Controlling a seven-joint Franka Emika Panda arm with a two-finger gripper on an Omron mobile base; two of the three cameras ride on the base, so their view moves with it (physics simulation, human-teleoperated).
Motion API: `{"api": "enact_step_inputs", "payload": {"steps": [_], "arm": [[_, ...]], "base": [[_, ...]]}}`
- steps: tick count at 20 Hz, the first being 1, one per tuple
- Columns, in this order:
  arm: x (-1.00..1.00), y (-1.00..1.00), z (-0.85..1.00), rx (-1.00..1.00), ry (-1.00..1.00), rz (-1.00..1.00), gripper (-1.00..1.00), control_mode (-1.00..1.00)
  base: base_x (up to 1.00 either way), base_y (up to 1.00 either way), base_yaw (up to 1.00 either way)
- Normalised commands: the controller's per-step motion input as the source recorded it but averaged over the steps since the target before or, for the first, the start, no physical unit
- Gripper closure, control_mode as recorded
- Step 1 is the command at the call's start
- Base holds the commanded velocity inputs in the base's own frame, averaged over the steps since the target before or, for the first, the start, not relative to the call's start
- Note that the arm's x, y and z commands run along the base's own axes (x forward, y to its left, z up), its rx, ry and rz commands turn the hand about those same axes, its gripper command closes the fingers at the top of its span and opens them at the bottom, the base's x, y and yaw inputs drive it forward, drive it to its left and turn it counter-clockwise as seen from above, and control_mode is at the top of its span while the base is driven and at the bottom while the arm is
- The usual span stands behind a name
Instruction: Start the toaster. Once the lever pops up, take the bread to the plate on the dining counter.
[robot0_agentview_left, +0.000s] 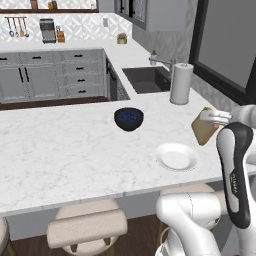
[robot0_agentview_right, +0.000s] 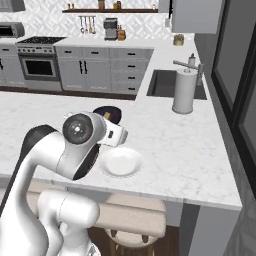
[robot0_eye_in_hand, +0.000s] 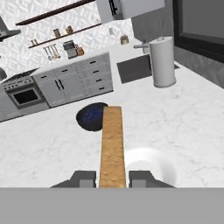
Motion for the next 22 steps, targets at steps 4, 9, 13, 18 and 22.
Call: {"api": "enact_step_inputs", "payload": {"steps": [4, 9, 13, 18, 22], "arm": [[0.23, -0.64, -0.55, 0.12, 0.06, 0.17, 1.0, -1.0], [0.55, -0.46, -0.65, 0.22, 0.2, 0.19, 1.0, -1.0], [0.82, -0.05, -0.66, 0.04, 0.23, 0.15, 1.0, -1.0], [0.66, 0.0, -0.67, 0.03, 0.21, 0.06, 1.0, -1.0], [0.46, 0.0, -0.47, 0.05, 0.03, 0.07, 1.0, -1.0]], "base": [[0.0, 0.0, 0.0], [0.0, 0.0, 0.0], [0.0, 0.0, 0.0], [0.0, 0.0, 0.0], [0.0, 0.0, 0.0]]}}
